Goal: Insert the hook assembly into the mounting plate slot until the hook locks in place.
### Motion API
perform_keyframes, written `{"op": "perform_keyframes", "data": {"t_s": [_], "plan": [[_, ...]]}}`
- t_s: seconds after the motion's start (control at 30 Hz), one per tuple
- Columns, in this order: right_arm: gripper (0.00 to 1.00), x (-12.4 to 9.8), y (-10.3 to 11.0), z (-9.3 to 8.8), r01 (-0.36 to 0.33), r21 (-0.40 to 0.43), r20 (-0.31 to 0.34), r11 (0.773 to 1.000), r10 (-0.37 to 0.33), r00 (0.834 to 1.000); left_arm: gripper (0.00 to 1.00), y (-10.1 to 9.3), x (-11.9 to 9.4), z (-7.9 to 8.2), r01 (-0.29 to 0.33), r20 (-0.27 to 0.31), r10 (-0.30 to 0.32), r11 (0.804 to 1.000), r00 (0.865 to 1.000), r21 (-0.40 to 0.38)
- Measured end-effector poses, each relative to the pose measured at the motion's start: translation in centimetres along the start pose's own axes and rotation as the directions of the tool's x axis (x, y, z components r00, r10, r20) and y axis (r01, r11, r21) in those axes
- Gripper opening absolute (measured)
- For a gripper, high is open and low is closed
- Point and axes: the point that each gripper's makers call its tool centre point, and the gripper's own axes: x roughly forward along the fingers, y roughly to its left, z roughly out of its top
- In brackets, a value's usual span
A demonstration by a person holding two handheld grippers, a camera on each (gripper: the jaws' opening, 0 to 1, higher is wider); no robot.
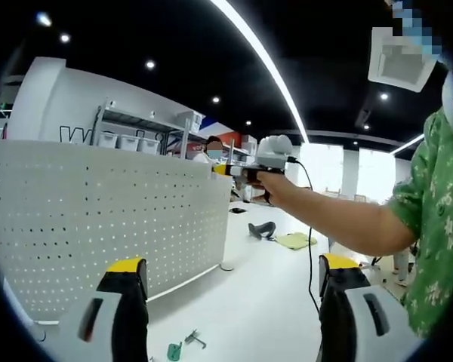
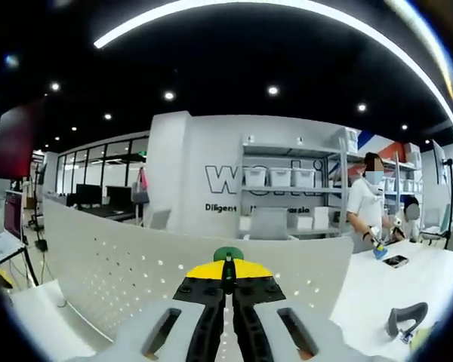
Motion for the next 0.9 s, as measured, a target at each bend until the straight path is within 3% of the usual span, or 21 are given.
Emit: {"op": "perform_keyframes", "data": {"t_s": [0.5, 0.9], "plan": [[0.00, 0.9, 0.4, -0.4, 0.009, 0.006, 0.052, 1.000, -0.009, 0.999, 0.96, 0.6, -0.1, 0.1, -0.005, 0.005, 0.005, 1.000, 1.000, -0.011], [0.00, 1.5, 0.1, -0.9, 0.016, 0.006, 0.056, 1.000, -0.016, 0.998, 0.95, 0.9, -0.2, -0.1, -0.013, 0.002, 0.013, 1.000, 1.000, -0.015]]}}
